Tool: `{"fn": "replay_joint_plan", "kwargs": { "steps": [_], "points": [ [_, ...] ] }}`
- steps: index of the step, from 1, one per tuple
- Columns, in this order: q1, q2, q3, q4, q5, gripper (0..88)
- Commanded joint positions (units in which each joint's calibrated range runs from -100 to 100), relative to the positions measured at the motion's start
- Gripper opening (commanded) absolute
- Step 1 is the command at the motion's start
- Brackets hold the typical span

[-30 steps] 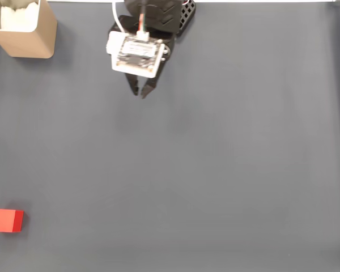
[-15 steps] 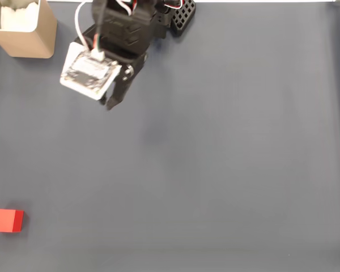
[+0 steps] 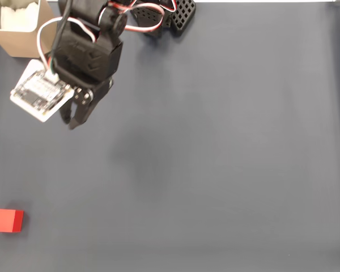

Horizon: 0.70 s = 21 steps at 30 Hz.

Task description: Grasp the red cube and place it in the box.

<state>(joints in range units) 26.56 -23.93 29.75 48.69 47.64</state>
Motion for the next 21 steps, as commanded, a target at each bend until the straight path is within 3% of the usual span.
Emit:
{"fn": "replay_joint_plan", "kwargs": {
  "steps": [1, 21],
  "points": [
    [0.5, 3.0, -5.8, -2.5, -0.7, 0.0],
    [-3.1, 25.2, -25.8, -7.9, 0.4, 0.5]
  ]
}}
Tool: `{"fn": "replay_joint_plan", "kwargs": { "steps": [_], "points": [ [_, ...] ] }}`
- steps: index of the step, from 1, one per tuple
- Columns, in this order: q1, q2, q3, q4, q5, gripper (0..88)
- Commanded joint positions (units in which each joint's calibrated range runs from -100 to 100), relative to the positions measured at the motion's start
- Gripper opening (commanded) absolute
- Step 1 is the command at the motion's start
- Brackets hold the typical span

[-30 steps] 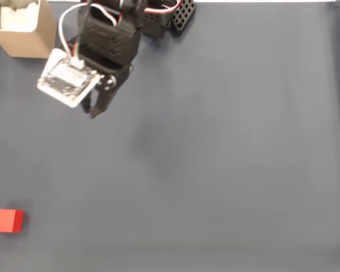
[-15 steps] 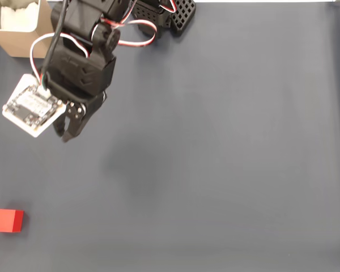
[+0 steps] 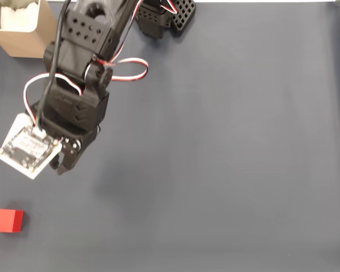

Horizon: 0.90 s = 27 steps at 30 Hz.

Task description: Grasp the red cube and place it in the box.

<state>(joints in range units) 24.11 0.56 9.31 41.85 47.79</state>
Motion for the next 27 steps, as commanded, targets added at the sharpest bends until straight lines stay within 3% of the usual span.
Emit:
{"fn": "replay_joint_plan", "kwargs": {
  "steps": [1, 11, 27],
  "points": [
    [-0.7, 1.8, -6.4, -1.0, 0.2, 0.5],
    [-0.3, 10.8, -16.9, -0.7, -2.3, 9.8],
    [2.9, 21.3, -26.9, -0.9, -2.4, 24.0]
  ]
}}
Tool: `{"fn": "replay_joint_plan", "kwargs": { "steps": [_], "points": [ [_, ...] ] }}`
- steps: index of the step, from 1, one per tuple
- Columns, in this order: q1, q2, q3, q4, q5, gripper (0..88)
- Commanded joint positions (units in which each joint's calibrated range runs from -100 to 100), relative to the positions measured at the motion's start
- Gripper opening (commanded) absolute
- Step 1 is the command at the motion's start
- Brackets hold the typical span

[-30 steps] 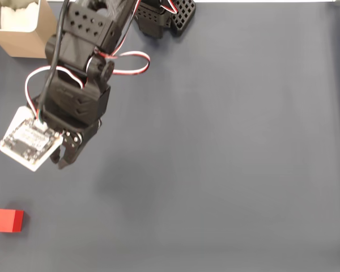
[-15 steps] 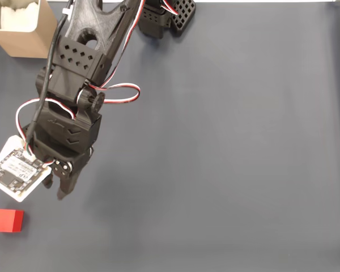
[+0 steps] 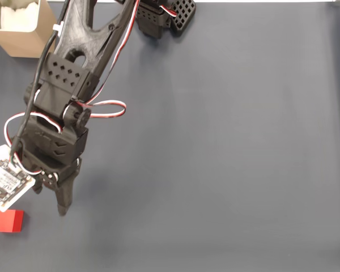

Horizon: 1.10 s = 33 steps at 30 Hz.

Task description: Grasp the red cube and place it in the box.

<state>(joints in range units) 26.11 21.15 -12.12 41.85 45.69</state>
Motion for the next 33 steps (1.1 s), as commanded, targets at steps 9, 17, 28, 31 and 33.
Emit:
{"fn": "replay_joint_plan", "kwargs": {
  "steps": [9, 17, 28, 31, 33],
  "points": [
    [1.9, 7.0, -13.1, -1.4, -0.6, 29.0],
    [2.2, 10.7, -17.5, -1.4, -0.7, 30.8],
    [4.4, 16.4, -23.7, -2.2, 0.3, 32.4],
    [5.1, 17.3, -24.9, -2.2, 0.5, 32.9],
    [5.6, 17.6, -25.3, -2.2, 0.6, 33.2]
  ]
}}
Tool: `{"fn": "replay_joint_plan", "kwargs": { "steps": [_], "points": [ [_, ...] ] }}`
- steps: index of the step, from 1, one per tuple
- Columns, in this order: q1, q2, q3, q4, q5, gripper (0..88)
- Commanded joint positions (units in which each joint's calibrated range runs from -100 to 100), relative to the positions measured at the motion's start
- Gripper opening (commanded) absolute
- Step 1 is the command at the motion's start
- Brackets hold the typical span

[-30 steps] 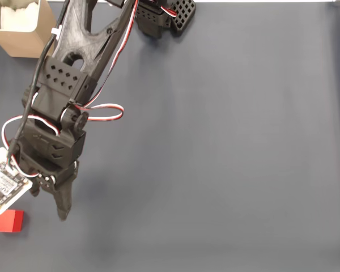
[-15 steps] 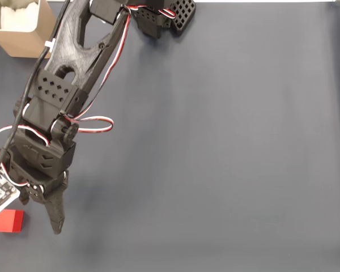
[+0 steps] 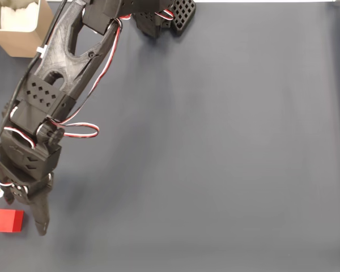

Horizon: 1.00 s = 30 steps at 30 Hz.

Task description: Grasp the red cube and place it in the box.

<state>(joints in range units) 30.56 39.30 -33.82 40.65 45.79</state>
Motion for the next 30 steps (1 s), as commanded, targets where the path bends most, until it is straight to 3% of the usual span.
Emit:
{"fn": "replay_joint_plan", "kwargs": {
  "steps": [1, 30],
  "points": [
    [1.3, -0.4, -3.6, -1.0, 0.5, 33.2],
    [3.0, 5.2, -5.4, -6.8, 2.0, 41.9]
  ]
}}
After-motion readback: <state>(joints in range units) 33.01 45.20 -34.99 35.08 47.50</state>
